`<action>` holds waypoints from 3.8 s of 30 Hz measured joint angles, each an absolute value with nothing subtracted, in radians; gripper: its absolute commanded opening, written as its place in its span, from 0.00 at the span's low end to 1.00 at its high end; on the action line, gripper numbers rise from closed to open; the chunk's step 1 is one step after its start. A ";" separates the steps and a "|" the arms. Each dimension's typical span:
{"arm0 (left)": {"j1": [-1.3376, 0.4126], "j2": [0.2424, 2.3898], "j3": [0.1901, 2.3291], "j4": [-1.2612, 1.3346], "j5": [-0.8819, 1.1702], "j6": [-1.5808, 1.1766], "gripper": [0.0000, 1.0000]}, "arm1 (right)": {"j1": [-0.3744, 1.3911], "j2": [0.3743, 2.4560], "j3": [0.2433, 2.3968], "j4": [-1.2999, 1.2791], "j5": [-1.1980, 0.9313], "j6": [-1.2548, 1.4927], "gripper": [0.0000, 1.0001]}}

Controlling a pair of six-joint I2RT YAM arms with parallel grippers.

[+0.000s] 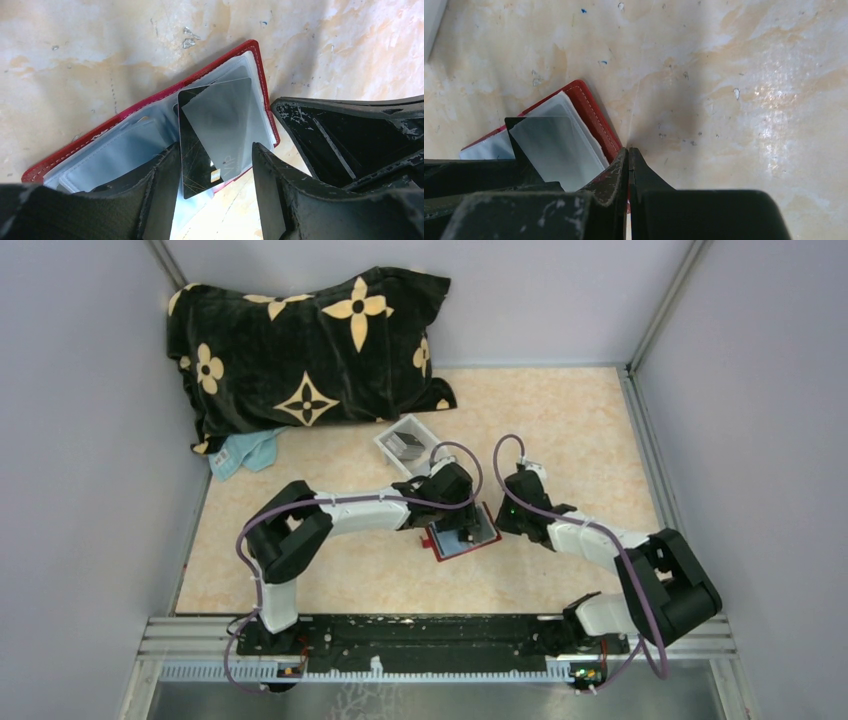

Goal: Put the credit cards into the card holder
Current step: Insert the credit card into the card holder.

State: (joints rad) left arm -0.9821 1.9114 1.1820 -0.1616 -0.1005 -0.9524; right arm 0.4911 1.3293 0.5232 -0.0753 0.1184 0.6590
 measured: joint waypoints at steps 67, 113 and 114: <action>-0.992 1.437 0.610 0.241 -0.306 -1.107 1.00 | 0.727 1.454 0.570 0.080 0.033 0.754 0.00; -1.013 1.482 0.633 -0.001 -0.298 -1.020 0.01 | 0.731 1.460 0.571 0.090 0.038 0.757 0.00; -1.015 1.489 0.639 0.001 -0.298 -1.019 0.01 | 0.731 1.460 0.571 0.090 0.038 0.757 0.00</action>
